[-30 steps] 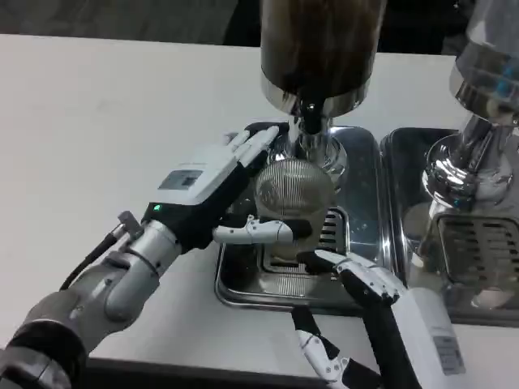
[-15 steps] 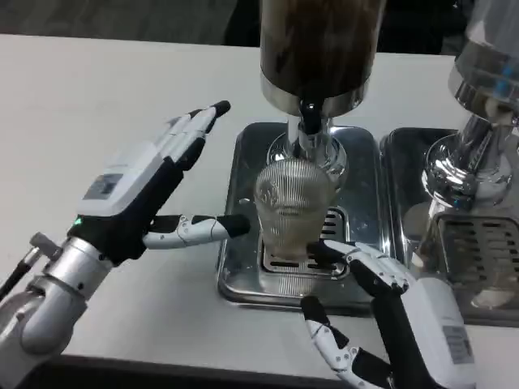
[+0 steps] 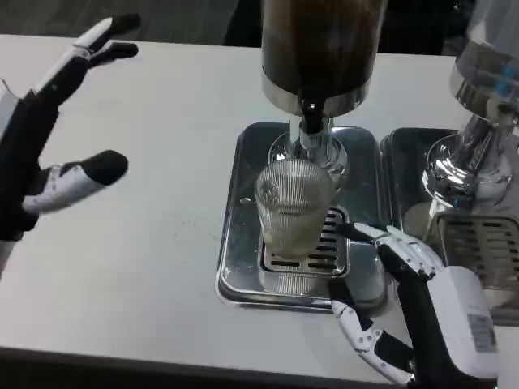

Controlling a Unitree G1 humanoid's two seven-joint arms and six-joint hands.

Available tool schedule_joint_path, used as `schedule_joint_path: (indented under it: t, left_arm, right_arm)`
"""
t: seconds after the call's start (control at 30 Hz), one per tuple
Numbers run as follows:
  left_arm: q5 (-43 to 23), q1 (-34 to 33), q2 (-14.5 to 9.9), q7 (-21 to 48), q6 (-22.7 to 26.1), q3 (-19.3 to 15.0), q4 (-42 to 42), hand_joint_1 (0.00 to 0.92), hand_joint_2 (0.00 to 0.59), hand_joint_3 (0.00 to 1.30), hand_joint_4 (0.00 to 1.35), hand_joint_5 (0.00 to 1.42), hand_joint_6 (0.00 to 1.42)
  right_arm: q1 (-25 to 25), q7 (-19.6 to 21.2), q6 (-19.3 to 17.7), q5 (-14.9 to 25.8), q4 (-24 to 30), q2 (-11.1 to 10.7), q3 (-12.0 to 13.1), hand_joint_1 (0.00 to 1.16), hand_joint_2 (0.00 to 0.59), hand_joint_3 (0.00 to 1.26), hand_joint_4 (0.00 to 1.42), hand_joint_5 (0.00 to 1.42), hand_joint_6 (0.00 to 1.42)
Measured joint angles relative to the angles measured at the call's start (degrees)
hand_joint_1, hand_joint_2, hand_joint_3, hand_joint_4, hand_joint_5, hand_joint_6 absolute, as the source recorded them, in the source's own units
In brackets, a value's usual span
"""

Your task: Grasp the cup under the faucet to collect the drink, then remove the cup.

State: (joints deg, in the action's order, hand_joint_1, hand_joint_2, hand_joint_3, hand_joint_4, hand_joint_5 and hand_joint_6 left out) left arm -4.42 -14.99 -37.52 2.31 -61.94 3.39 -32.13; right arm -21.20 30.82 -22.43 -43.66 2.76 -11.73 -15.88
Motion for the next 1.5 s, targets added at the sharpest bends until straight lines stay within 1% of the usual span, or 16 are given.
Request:
schedule_joint_path:
  t: [0.03, 0.1, 0.13, 0.17, 0.23, 0.27, 0.33, 0.43, 0.5, 0.67, 0.83, 1.1, 1.17, 1.3, 1.33, 1.5]
  left_arm:
    - [-3.7, 0.0, -0.1, 3.2, 0.7, 0.0, 1.2, 0.0, 0.066, 0.2, 0.18, 0.28, 0.24]
    - [-13.8, 0.0, -0.1, 11.9, 4.5, -0.1, 4.7, 0.0, 0.069, 0.18, 0.15, 0.27, 0.22]
    - [-19.8, -0.2, -0.1, 17.6, 8.0, -0.4, 6.9, 0.0, 0.063, 0.17, 0.14, 0.26, 0.21]
    - [-21.9, -0.4, -0.1, 19.7, 9.4, -0.6, 7.8, 0.0, 0.063, 0.16, 0.13, 0.25, 0.2]
    - [-28.5, -1.2, -0.1, 28.0, 15.3, -1.7, 10.6, 0.0, 0.064, 0.14, 0.11, 0.23, 0.19]
    - [-29.7, -1.5, 0.0, 30.0, 16.9, -2.2, 11.3, 0.0, 0.065, 0.14, 0.1, 0.21, 0.18]
    - [-33.6, -3.1, 0.6, 36.4, 22.6, -3.8, 12.8, 0.0, 0.061, 0.13, 0.08, 0.19, 0.17]
    - [-36.5, -4.7, 2.2, 41.9, 28.8, -5.6, 13.8, 0.0, 0.063, 0.11, 0.05, 0.15, 0.13]
    - [-38.0, -6.1, 3.4, 46.4, 35.0, -6.8, 14.1, 0.0, 0.058, 0.1, 0.03, 0.15, 0.11]
    - [-38.1, -8.8, 5.4, 51.8, 43.1, -8.4, 14.6, 0.0, 0.053, 0.1, 0.03, 0.14, 0.11]
    - [-37.6, -11.5, 7.2, 54.2, 46.8, -10.0, 14.6, 0.0, 0.05, 0.1, 0.02, 0.14, 0.1]
    - [-33.4, -15.3, 10.3, 56.3, 48.8, -10.7, 11.7, 0.0, 0.049, 0.1, 0.02, 0.13, 0.09]
    - [-32.0, -16.8, 11.4, 57.0, 49.2, -10.6, 9.4, 0.0, 0.049, 0.1, 0.02, 0.13, 0.09]
    - [-29.7, -18.7, 12.8, 58.0, 49.3, -10.6, 5.7, 0.0, 0.049, 0.11, 0.02, 0.12, 0.09]
    - [-28.5, -20.0, 13.4, 58.3, 49.2, -10.5, 3.1, 0.0, 0.049, 0.11, 0.02, 0.13, 0.09]
    - [-25.2, -22.8, 14.5, 59.6, 48.1, -10.4, -3.1, 0.0, 0.049, 0.11, 0.03, 0.13, 0.09]
  right_arm:
    - [0.1, 0.0, 0.2, 0.0, 0.0, 0.0, 0.1, 0.51, 0.423, 0.32, 0.27, 0.19, 0.17]
    - [0.1, 0.1, 0.8, -0.1, 0.0, 0.2, 0.2, 0.51, 0.423, 0.3, 0.23, 0.17, 0.15]
    - [0.2, 0.1, 1.0, -0.1, 0.0, 0.2, 0.3, 0.51, 0.423, 0.28, 0.19, 0.14, 0.14]
    - [0.2, 0.1, 1.0, -0.1, 0.0, 0.2, 0.3, 0.51, 0.423, 0.25, 0.17, 0.13, 0.13]
    - [0.3, 0.2, 1.6, -0.3, 0.0, 0.4, 0.3, 0.5, 0.427, 0.23, 0.14, 0.1, 0.13]
    - [0.3, 0.2, 1.9, -0.4, 0.0, 0.5, 0.3, 0.49, 0.422, 0.21, 0.13, 0.1, 0.12]
    - [0.3, 0.2, 2.6, -0.7, -0.1, 0.6, 0.4, 0.49, 0.419, 0.2, 0.11, 0.09, 0.11]
    - [0.5, 0.1, 3.2, -0.7, -0.3, 0.9, 0.4, 0.47, 0.425, 0.19, 0.1, 0.08, 0.11]
    - [0.6, 0.1, 3.8, -0.7, -0.4, 1.1, 0.4, 0.47, 0.423, 0.19, 0.1, 0.08, 0.11]
    - [0.6, 0.2, 4.2, -0.6, -0.8, 2.1, 0.5, 0.45, 0.42, 0.19, 0.1, 0.07, 0.1]
    - [0.7, 1.0, 4.2, 0.1, -2.2, 2.5, 0.5, 0.43, 0.43, 0.19, 0.1, 0.07, 0.09]
    - [0.7, 2.2, 4.2, 0.2, -2.9, 3.5, 0.2, 0.42, 0.429, 0.2, 0.11, 0.09, 0.1]
    - [0.8, 2.6, 4.2, 0.2, -3.2, 4.0, 0.1, 0.42, 0.429, 0.2, 0.12, 0.09, 0.1]
    - [0.8, 3.4, 4.2, 0.2, -4.1, 4.4, -0.1, 0.42, 0.429, 0.21, 0.12, 0.09, 0.11]
    - [0.9, 3.6, 4.2, 0.2, -4.5, 4.5, -0.3, 0.42, 0.429, 0.21, 0.13, 0.09, 0.11]
    - [1.1, 4.7, 4.2, 0.2, -4.9, 4.6, -0.3, 0.42, 0.429, 0.21, 0.14, 0.09, 0.11]
